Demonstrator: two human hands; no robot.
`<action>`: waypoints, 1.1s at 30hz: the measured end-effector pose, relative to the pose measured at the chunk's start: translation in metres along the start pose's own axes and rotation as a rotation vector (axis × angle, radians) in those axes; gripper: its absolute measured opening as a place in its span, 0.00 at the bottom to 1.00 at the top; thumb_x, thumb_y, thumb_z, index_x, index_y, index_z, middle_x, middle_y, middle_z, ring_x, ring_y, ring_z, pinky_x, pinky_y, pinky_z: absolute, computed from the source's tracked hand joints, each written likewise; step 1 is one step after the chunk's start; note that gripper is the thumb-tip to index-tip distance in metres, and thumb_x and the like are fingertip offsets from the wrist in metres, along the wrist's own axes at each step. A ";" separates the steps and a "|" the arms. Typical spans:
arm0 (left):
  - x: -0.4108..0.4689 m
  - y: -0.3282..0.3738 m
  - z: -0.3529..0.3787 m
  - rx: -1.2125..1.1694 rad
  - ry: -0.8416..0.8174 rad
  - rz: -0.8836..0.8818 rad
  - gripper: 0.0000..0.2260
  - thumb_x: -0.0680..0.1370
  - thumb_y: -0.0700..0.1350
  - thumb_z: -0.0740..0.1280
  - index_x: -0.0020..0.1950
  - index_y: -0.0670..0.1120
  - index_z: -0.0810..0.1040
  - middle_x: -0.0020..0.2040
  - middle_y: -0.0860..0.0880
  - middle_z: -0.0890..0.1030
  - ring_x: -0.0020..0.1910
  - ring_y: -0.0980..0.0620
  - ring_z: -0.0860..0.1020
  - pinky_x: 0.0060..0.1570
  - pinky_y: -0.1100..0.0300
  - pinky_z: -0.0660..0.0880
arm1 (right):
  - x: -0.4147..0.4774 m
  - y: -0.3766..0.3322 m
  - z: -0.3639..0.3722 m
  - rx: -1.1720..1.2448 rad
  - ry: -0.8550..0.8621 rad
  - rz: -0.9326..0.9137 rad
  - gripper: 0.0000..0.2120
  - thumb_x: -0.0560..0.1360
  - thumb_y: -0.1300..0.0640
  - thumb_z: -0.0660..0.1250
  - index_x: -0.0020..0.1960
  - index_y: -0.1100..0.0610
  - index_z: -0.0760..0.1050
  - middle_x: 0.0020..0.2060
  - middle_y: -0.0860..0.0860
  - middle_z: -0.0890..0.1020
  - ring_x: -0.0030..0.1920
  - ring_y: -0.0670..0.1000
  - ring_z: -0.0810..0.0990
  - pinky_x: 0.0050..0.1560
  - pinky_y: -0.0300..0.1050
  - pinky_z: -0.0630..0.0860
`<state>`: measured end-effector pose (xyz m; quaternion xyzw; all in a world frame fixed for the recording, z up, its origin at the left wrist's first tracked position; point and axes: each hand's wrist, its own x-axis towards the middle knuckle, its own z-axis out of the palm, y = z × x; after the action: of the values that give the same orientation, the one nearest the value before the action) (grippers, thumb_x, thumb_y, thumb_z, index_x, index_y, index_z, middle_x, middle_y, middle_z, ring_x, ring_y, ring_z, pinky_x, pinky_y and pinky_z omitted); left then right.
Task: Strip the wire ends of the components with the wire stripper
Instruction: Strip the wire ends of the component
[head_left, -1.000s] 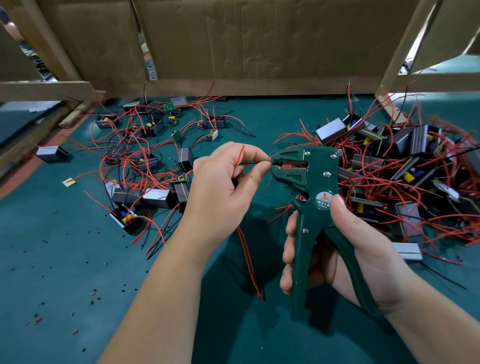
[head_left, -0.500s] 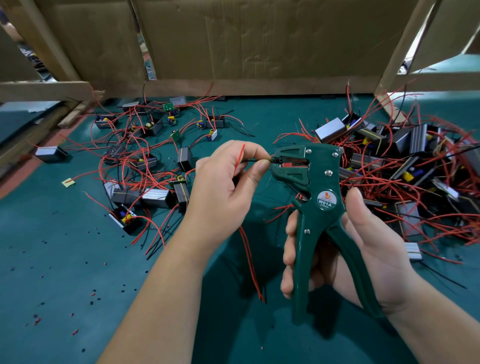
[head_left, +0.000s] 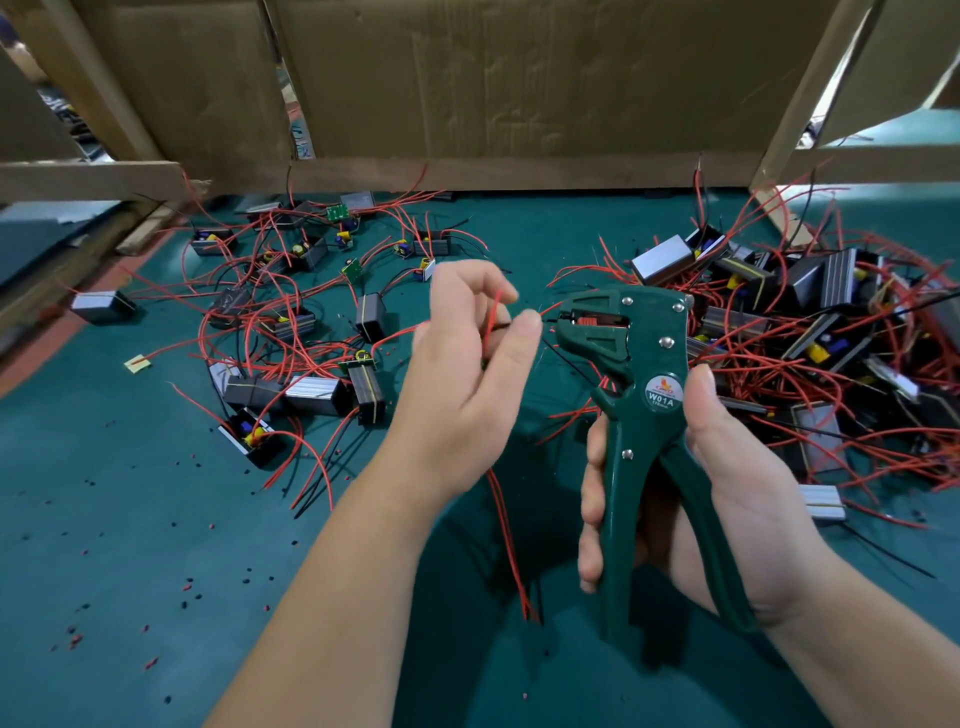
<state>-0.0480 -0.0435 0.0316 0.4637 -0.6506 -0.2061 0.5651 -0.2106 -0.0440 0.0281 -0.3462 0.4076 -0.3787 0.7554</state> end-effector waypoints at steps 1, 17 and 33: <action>-0.001 0.000 0.002 -0.083 -0.005 -0.023 0.03 0.80 0.45 0.56 0.49 0.53 0.63 0.35 0.52 0.66 0.30 0.44 0.68 0.35 0.58 0.68 | 0.000 0.001 0.000 -0.008 0.011 -0.032 0.35 0.80 0.40 0.42 0.45 0.65 0.78 0.19 0.59 0.74 0.18 0.52 0.76 0.24 0.38 0.72; 0.002 -0.004 -0.004 -0.196 -0.204 -0.187 0.12 0.80 0.46 0.57 0.45 0.50 0.80 0.25 0.57 0.68 0.26 0.54 0.69 0.32 0.57 0.66 | -0.013 0.013 -0.002 0.124 -0.148 -0.021 0.25 0.69 0.37 0.59 0.39 0.60 0.74 0.29 0.60 0.74 0.24 0.59 0.74 0.28 0.53 0.76; 0.002 -0.013 -0.010 0.246 -0.146 -0.039 0.10 0.81 0.46 0.58 0.43 0.52 0.77 0.40 0.51 0.65 0.38 0.58 0.67 0.42 0.69 0.64 | -0.018 0.007 -0.011 0.162 -0.471 0.053 0.25 0.60 0.48 0.76 0.51 0.63 0.78 0.40 0.64 0.78 0.39 0.66 0.79 0.43 0.63 0.78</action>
<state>-0.0337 -0.0487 0.0248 0.5257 -0.7011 -0.1688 0.4512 -0.2254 -0.0275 0.0238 -0.3521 0.1977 -0.2991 0.8646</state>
